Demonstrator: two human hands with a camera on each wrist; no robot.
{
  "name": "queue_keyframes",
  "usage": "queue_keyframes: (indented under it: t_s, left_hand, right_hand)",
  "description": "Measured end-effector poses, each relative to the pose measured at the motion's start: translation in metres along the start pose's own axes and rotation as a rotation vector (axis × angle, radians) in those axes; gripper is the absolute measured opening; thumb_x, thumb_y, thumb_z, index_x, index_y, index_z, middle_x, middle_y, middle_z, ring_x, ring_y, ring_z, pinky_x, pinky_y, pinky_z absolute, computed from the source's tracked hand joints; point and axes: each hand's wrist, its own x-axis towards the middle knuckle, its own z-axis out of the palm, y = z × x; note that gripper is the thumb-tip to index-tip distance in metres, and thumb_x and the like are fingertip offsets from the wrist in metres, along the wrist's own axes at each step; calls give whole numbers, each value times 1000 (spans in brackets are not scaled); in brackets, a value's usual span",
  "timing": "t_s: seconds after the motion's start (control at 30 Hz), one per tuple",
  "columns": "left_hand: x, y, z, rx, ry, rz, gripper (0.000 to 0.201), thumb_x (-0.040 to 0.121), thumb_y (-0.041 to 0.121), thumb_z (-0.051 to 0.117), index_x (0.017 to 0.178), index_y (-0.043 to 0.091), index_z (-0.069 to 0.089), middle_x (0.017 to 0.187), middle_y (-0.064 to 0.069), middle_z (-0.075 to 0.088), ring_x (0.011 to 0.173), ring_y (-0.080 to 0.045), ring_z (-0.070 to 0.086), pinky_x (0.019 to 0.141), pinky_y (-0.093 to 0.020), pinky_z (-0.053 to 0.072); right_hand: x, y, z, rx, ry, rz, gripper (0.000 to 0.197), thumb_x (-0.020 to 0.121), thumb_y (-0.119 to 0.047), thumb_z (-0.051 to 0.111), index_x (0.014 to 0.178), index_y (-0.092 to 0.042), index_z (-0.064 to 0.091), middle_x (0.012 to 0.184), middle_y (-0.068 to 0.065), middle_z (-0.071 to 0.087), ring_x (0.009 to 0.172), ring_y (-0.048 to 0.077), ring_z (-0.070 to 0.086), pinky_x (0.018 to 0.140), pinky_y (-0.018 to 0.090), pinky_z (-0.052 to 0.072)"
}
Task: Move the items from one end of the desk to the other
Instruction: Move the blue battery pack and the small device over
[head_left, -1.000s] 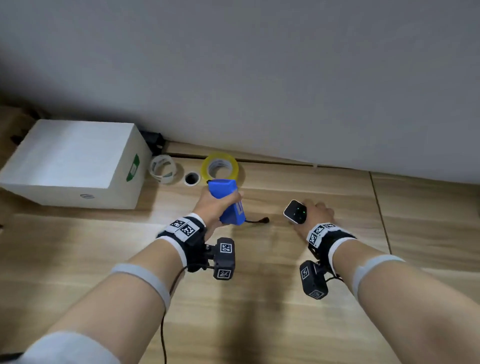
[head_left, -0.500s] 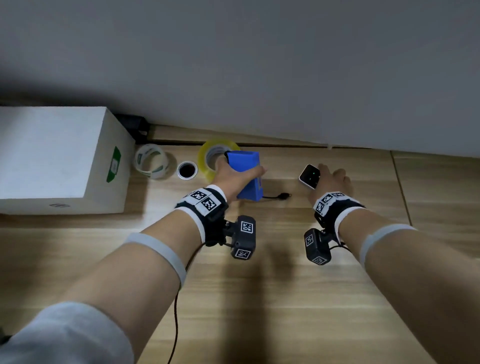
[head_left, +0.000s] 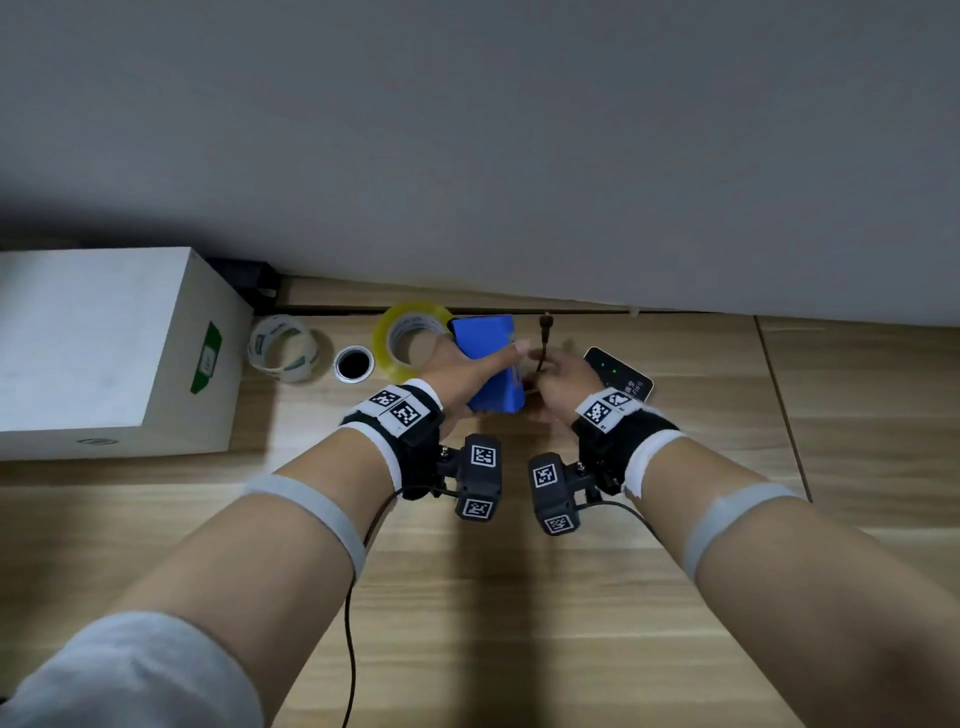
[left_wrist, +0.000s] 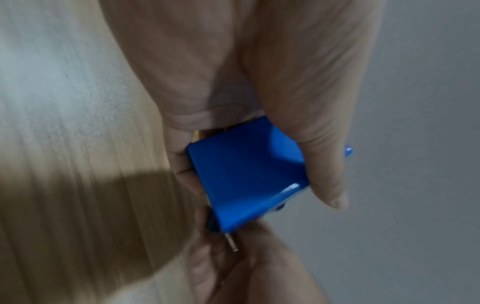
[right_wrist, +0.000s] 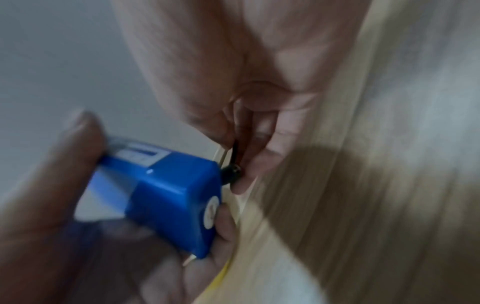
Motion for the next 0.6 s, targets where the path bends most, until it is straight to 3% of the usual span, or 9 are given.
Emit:
queue_keyframes:
  t_s: [0.07,0.13,0.2,0.27,0.33,0.43,0.53,0.6]
  left_hand:
    - [8,-6,7,65,21,-1,78,59,51,89,118,8,60,111,-12,71,100,-30,71,76,-55,61]
    - [21,-13,14,115,35,-25,79,50,57,88,106,8,63,106,-13,72,101,-36,70,76,-51,60]
    - [35,-19,22,147,39,-74,71,50,58,88,96,11,61,98,-14,69,100,-39,69,73,-47,58]
    - [49,-26,27,181,69,-101,79,48,58,88,102,9,58,99,-15,68,96,-37,70,74,-47,59]
    - [58,-31,31,177,94,-130,79,60,46,88,118,5,52,110,-19,66,98,-37,68,74,-48,61]
    - [63,-33,33,92,125,-134,47,85,12,75,124,-1,52,121,-26,62,106,-42,66,78,-47,61]
    - [62,-33,32,148,138,-91,33,88,-2,65,120,-3,56,122,-25,64,108,-42,65,71,-40,60]
    - [62,-37,28,277,164,-44,39,83,2,67,121,1,59,118,-20,68,108,-39,66,83,-49,60]
  right_hand:
    - [4,-5,-2,-220,-23,-42,39,98,-6,40,132,-21,52,110,13,69,81,28,69,52,28,56]
    - [6,-7,-7,-323,-56,-39,37,99,-9,38,129,-25,53,107,10,68,86,28,70,63,33,58]
    - [8,-7,-13,-322,-95,3,31,100,-13,38,122,-25,56,102,6,69,90,26,71,73,36,60]
    - [8,-9,-16,-278,-147,36,29,98,-9,39,114,-25,56,102,7,68,97,28,69,86,42,58]
    - [10,-8,-17,-250,-173,50,42,90,3,42,119,-25,52,111,12,67,106,31,66,96,46,54]
    - [14,-6,-14,-234,-129,78,49,79,5,50,120,-21,52,120,17,63,112,34,62,96,47,55]
    - [26,0,-16,-241,-20,46,47,66,-13,56,113,-6,59,120,21,61,110,37,61,94,53,54]
    - [28,4,-20,-221,17,14,51,66,-15,55,114,2,60,121,28,60,112,43,60,96,57,51]
